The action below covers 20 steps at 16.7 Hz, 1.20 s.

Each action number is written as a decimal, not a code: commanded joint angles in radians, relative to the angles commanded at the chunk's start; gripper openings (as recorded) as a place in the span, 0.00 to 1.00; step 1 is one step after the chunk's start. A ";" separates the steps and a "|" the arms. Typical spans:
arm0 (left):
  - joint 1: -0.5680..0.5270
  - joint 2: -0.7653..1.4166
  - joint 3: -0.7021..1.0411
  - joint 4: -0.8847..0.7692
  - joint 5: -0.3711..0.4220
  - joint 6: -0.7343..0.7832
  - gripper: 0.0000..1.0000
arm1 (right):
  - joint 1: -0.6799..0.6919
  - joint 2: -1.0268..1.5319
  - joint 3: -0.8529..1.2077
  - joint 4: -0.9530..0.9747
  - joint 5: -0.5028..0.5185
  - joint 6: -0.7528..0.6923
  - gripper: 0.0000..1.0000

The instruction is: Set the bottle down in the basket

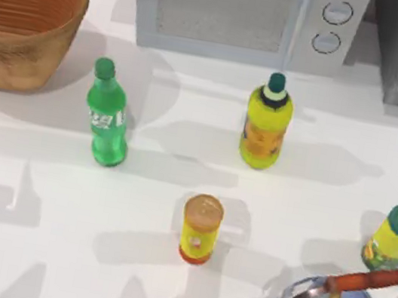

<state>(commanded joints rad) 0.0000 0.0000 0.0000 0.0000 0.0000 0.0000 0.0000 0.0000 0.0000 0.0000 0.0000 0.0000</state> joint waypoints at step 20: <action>-0.002 1.346 0.254 0.888 0.593 0.164 1.00 | 0.000 0.000 0.000 0.000 0.000 0.000 1.00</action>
<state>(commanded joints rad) -0.0017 1.3457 0.2543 0.8882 0.5926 0.1641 0.0000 0.0000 0.0000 0.0000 0.0000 0.0000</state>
